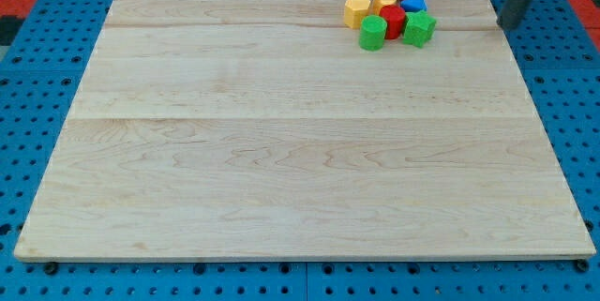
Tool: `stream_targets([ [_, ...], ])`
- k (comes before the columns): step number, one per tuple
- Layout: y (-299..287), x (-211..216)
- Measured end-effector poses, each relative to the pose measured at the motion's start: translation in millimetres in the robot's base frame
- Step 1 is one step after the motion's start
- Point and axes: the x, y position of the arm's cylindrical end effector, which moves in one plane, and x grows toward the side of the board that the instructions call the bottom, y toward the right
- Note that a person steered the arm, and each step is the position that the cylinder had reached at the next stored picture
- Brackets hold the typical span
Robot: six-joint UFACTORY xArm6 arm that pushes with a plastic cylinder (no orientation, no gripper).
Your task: Separate the blue triangle and the green star
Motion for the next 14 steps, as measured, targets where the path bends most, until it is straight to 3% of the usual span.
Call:
stream_targets([
  [1, -24.3, -59.2],
  [3, -32.3, -59.3],
  [6, -118.1, -17.9],
  [9, -157.1, 60.8],
  [11, -120.0, 51.1],
  [14, -114.8, 51.1],
])
